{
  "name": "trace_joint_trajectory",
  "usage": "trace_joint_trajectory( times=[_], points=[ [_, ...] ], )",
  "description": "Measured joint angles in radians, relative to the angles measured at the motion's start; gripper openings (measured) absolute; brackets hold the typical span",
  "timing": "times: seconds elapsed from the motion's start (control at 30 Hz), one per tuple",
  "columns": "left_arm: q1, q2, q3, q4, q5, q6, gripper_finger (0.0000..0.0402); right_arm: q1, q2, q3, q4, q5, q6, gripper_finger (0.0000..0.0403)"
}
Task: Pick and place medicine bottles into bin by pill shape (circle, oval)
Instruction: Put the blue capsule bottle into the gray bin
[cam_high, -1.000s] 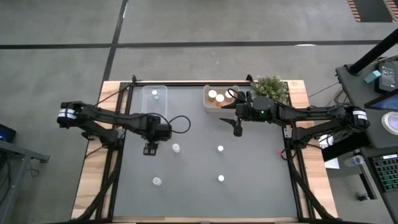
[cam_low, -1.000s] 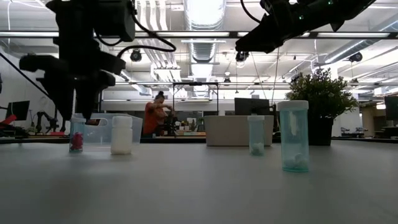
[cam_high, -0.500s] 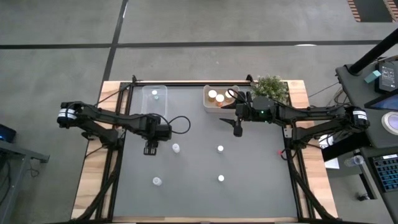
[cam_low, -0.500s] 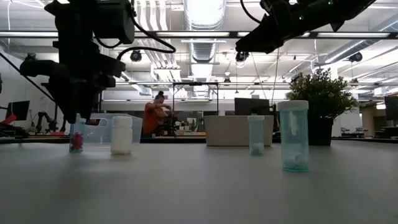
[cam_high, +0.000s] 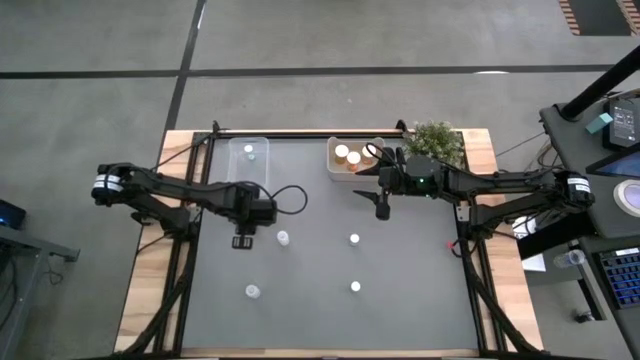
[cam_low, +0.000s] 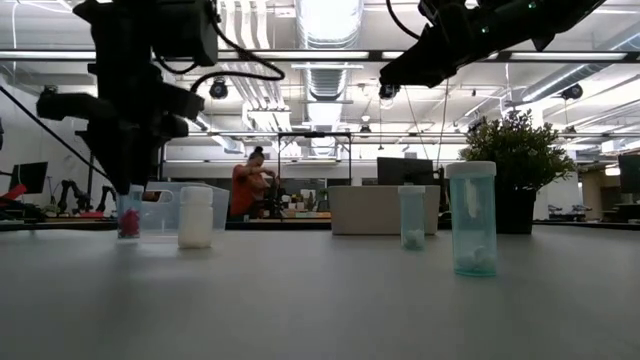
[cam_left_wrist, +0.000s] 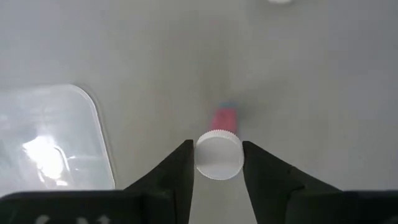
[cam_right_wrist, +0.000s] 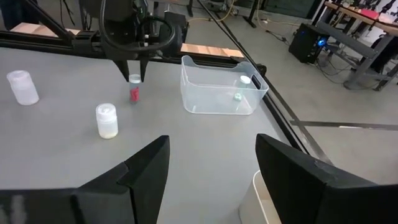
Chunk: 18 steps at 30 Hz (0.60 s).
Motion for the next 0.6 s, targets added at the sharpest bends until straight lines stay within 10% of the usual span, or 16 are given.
trace_joint_trajectory(
  times=[0.6],
  points=[
    [0.006,0.002,0.426,0.053,-0.017,0.142,0.0102,0.023,0.127,0.008,0.056,-0.007,0.101,0.0252]
  ],
)
